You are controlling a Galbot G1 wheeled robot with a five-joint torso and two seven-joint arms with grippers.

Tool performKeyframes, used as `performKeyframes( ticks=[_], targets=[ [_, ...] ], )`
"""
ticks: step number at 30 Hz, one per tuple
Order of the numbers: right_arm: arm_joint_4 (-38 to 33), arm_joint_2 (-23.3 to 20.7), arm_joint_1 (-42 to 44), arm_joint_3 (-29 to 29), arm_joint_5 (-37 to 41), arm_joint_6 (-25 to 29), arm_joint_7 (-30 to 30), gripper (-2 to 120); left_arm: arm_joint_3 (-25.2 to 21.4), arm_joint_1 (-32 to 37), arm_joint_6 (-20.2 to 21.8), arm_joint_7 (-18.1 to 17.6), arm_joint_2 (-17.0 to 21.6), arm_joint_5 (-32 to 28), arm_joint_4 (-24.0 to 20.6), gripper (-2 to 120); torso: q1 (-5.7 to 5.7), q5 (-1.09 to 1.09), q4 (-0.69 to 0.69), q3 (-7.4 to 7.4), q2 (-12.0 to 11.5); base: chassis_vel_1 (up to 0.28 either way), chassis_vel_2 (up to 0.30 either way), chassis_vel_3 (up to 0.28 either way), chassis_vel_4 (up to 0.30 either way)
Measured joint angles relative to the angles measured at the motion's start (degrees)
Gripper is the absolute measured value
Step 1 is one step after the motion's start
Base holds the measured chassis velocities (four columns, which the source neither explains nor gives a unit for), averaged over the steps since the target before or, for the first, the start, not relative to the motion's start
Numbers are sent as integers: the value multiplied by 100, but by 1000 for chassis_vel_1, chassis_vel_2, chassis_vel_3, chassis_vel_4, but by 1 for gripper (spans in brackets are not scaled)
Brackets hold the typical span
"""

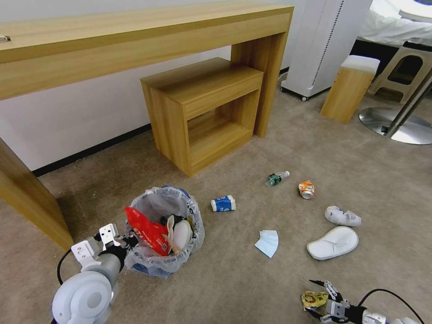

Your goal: Pick up the trash bin and place the garbage on the floor into it.

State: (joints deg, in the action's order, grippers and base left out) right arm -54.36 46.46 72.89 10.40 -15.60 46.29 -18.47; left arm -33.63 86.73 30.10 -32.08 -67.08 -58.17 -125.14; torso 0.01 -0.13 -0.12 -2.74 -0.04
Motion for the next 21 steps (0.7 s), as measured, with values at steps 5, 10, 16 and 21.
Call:
performKeyframes(
  ticks=[5, 10, 16, 21],
  targets=[
    [46, 63, -14, -25, 3, 3, 5, 100, 8, -16, 0, -2, 16, -10, 26, 0, 0, 0, 0, 0, 0, 0, 0, 0, 0],
    [19, 45, 39, -16, 42, 3, 5, 100, -3, -18, -2, -4, 47, -27, 27, 0, 0, 2, 0, 0, 0, 0, 0, 0, 0],
    [-129, 16, 198, 87, 71, 1, -4, 90, -2, -18, -18, -7, 36, -27, 12, 0, 0, 3, -1, 0, 0, 0, 0, 0, 0],
    [-240, -9, 272, 177, 103, 0, -3, 72, -5, 6, -29, -9, 36, -15, -33, 0, 0, 2, 0, 0, 0, 0, 0, 0, 0]
  ],
)
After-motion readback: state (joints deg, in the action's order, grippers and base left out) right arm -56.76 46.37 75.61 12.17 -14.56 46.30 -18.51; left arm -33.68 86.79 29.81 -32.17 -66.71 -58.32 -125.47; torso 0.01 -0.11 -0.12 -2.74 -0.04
